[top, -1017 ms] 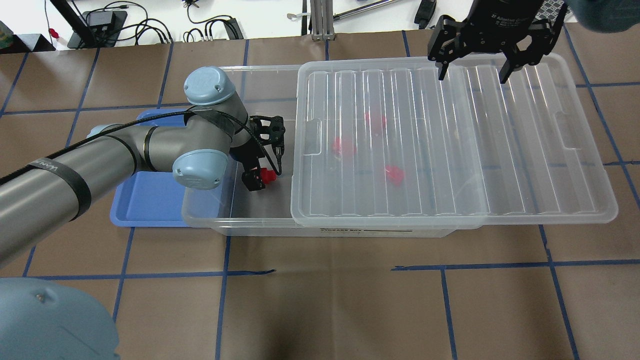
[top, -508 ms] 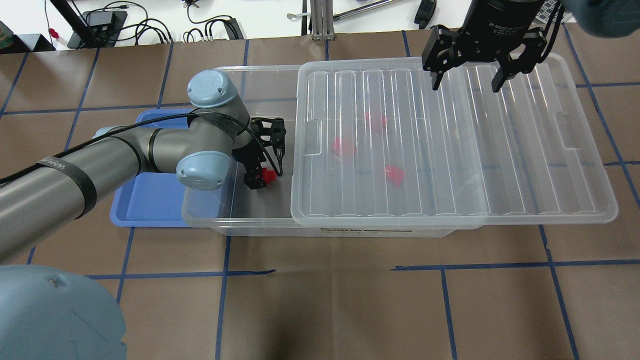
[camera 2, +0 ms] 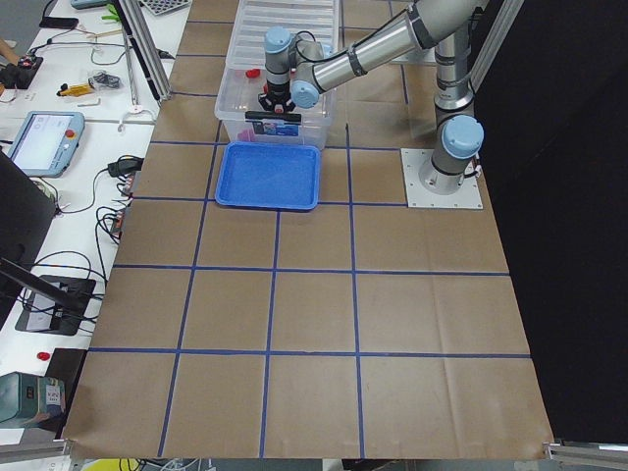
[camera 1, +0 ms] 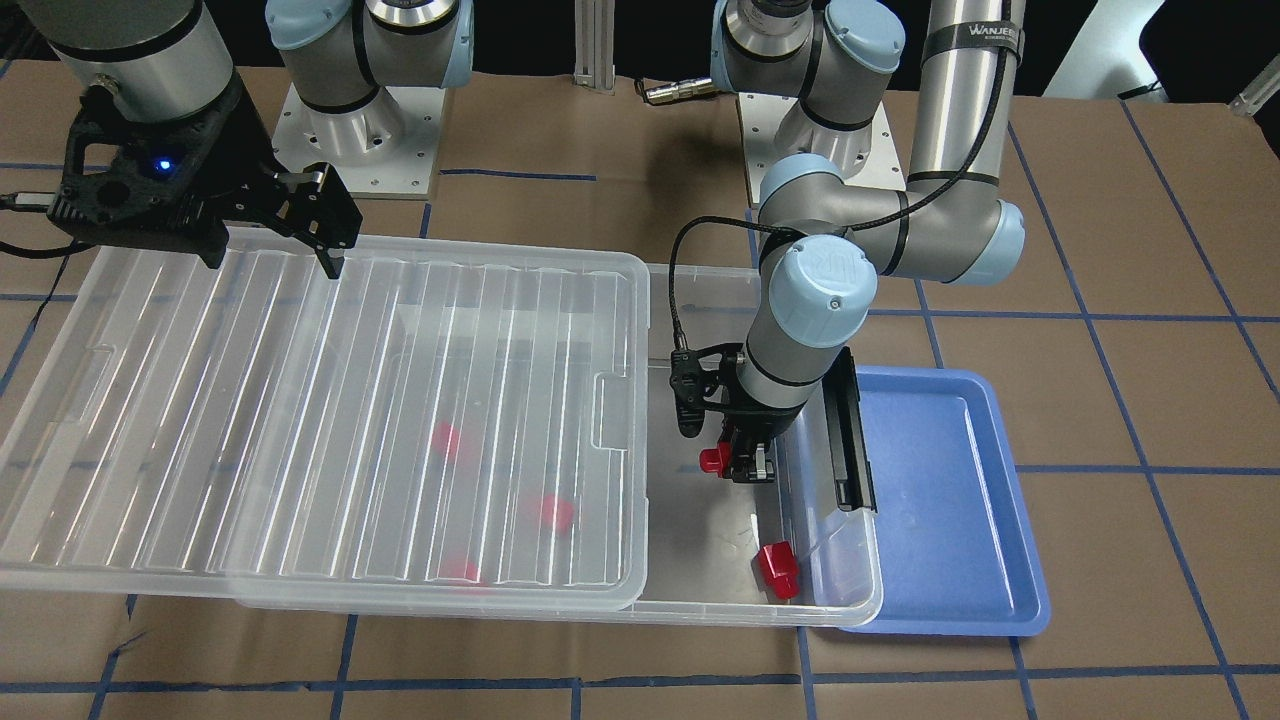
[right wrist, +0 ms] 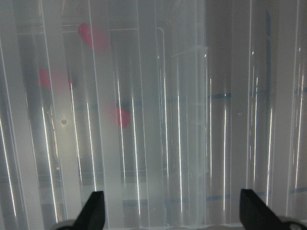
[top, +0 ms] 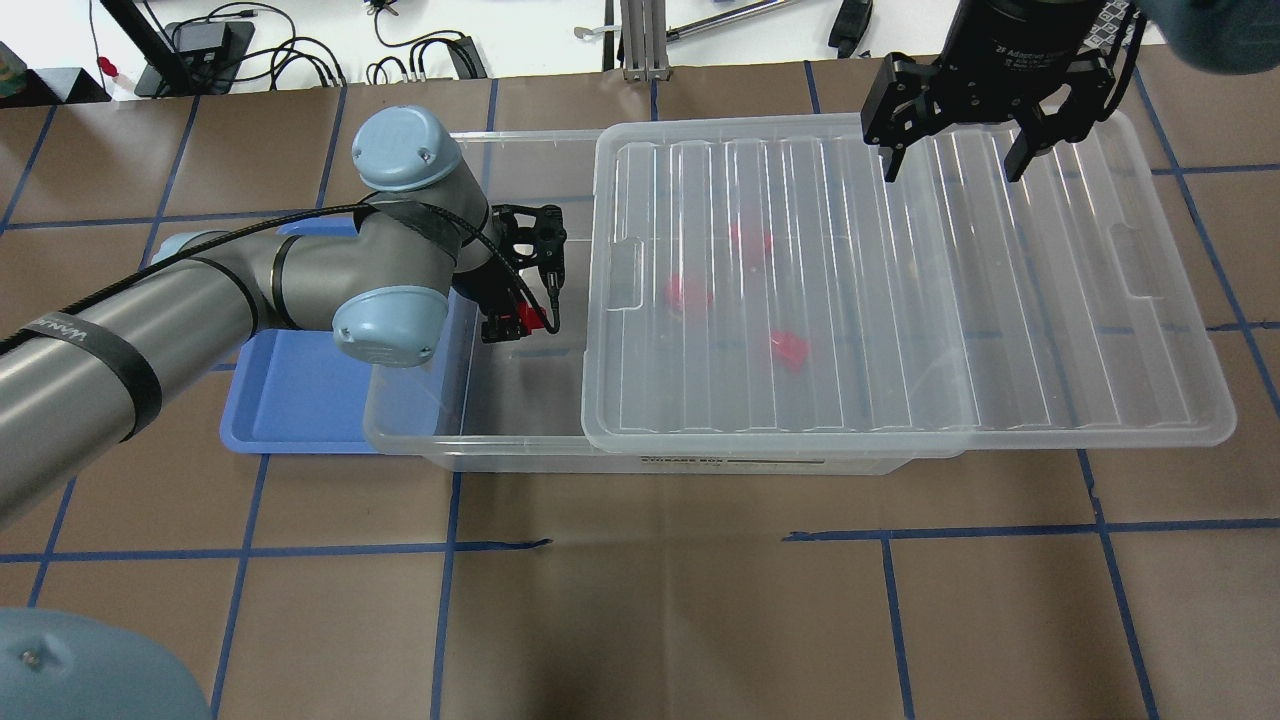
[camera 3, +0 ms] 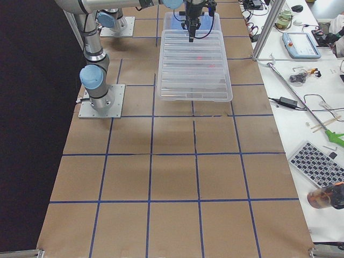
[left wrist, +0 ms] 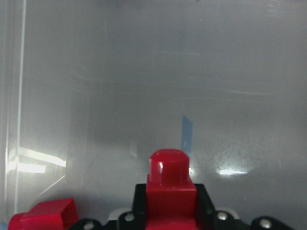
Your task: Place red block in blue tray from box
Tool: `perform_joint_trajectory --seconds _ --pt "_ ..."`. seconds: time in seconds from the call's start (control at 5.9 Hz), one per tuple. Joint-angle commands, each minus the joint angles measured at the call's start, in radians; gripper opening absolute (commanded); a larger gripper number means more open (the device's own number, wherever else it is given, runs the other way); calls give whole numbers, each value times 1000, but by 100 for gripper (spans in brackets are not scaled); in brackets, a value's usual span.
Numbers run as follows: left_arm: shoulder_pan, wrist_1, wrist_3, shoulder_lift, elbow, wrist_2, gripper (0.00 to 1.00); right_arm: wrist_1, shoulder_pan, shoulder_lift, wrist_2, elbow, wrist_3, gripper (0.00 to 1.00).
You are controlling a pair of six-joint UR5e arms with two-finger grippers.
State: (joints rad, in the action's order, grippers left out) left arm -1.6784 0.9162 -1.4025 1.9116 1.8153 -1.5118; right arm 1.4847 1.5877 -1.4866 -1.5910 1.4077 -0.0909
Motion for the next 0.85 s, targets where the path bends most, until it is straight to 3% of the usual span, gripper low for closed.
perform_joint_trajectory --seconds 0.0,0.34,0.68 --pt "2 198 2 -90 -101 -24 3 -3 0 -1 0 2 -1 100" --pt "40 352 -4 -187 -177 -25 1 3 -2 -1 0 5 -1 100" --pt "193 383 -93 -215 -159 -21 0 2 -26 0 0 5 -1 100"
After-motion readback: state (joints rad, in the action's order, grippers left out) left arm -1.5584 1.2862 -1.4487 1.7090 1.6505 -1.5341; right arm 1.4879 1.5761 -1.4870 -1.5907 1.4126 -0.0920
